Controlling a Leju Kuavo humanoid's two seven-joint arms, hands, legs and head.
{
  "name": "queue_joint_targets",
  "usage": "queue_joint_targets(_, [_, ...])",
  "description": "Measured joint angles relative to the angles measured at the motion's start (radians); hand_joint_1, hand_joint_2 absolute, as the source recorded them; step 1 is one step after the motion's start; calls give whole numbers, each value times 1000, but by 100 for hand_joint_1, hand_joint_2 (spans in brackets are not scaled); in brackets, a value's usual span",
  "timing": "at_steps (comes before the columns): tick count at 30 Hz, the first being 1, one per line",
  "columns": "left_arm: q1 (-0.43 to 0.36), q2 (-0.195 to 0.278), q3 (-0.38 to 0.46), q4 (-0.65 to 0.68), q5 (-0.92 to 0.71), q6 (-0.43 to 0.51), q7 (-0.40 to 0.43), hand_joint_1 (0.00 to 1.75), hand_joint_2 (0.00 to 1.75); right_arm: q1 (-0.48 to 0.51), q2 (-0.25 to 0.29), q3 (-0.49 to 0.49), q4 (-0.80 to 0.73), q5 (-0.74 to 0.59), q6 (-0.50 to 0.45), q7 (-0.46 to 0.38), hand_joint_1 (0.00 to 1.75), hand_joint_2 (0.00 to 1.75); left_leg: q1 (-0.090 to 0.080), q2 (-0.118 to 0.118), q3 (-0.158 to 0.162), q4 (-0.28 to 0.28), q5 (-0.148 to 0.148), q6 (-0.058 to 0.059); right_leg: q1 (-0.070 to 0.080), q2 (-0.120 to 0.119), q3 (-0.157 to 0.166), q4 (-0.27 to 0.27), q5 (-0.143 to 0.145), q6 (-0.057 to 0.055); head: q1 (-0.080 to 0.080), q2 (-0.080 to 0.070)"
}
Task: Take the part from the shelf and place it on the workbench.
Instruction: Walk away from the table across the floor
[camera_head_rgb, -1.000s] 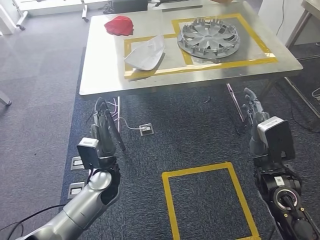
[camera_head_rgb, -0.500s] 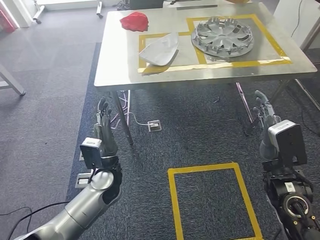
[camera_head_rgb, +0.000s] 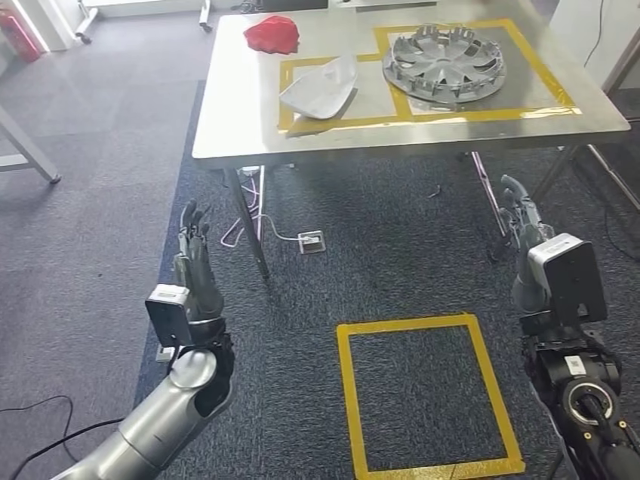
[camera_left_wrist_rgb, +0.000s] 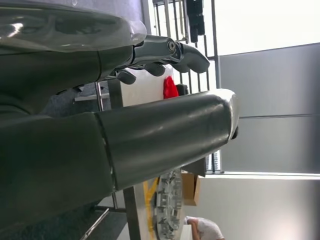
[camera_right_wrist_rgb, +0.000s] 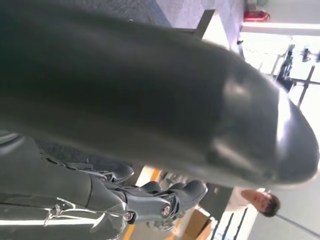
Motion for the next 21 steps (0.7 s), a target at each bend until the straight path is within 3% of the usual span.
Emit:
queue_joint_targets(3, [-1, 1, 0, -6, -1, 0, 0, 0, 0, 0, -1, 0, -3, 0, 0, 1, 0, 0, -6, -4, 3, -25, 18, 14, -2, -8, -1, -6, 14, 18, -8, 0])
queue_joint_targets(5, [-1, 2, 0, -8, -1, 0, 0, 0, 0, 0, -3, -1, -6, 0, 0, 0, 0, 0, 1, -8, 2, -43, 37, 22, -2, 1, -8, 5, 1, 28, -6, 0])
queue_joint_targets(7, [-1, 2, 0, -9, -2, 0, 0, 0, 0, 0, -5, -1, -8, 0, 0, 1, 0, 0, 8, -12, -5, -58, 56, 28, -4, 20, -40, 89, -66, 36, 2, 0])
queue_joint_targets(9, [1, 2, 0, -9, -3, 0, 1, 0, 0, 0, -8, -1, -8, -2, 0, 2, 0, 0, 9, -17, -21, -58, 69, 30, -5, 28, -84, 225, -146, 43, 11, 0])
queue_joint_targets(10, [2, 2, 0, -9, -3, 0, 1, 0, 0, 1, -9, -1, -8, -3, 0, 2, 0, 0, 9, -21, -30, -57, 75, 28, -6, 29, -94, 271, -167, 46, 14, 0])
queue_joint_targets(11, [4, 2, 0, -9, -4, 0, 1, 0, 0, 1, -10, 0, -8, -4, 0, 2, 0, 0, 9, -25, -39, -55, 81, 26, -7, 29, -84, 277, -169, 49, 16, 0])
queue_joint_targets(12, [4, 2, 0, -9, -4, 0, 2, 0, 0, 0, -10, 0, -8, -4, 0, 2, 0, 0, 11, -30, -49, -51, 86, 23, -9, 30, -53, 241, -152, 50, 18, 0])
queue_joint_targets(15, [5, 2, 0, -11, -4, 0, 2, 0, 0, -3, -12, 0, -8, -6, 0, 2, 0, 0, 12, -43, -74, -31, 97, 10, -14, 48, 74, 38, -91, 49, 22, 0])
queue_joint_targets(16, [4, 2, 0, -13, -4, 0, 2, 0, 0, -4, -12, 0, -8, -6, 0, 2, 0, 0, 10, -45, -81, -26, 102, 4, -13, 53, 88, 6, -86, 43, 22, 0])
queue_joint_targets(19, [5, 4, 0, -16, -6, 0, 2, 0, 0, -5, -13, 0, -8, -7, 0, 2, 0, 0, 9, -50, -91, -28, 120, -12, -7, 48, 80, -1, -73, 19, 19, 0])
queue_joint_targets(21, [5, 7, 0, -16, -6, 0, 3, 0, 0, -6, -13, 1, -8, -9, -1, 2, 0, 0, 12, -44, -106, -3, 100, -22, -10, 39, 71, -4, -58, 4, 17, 0])
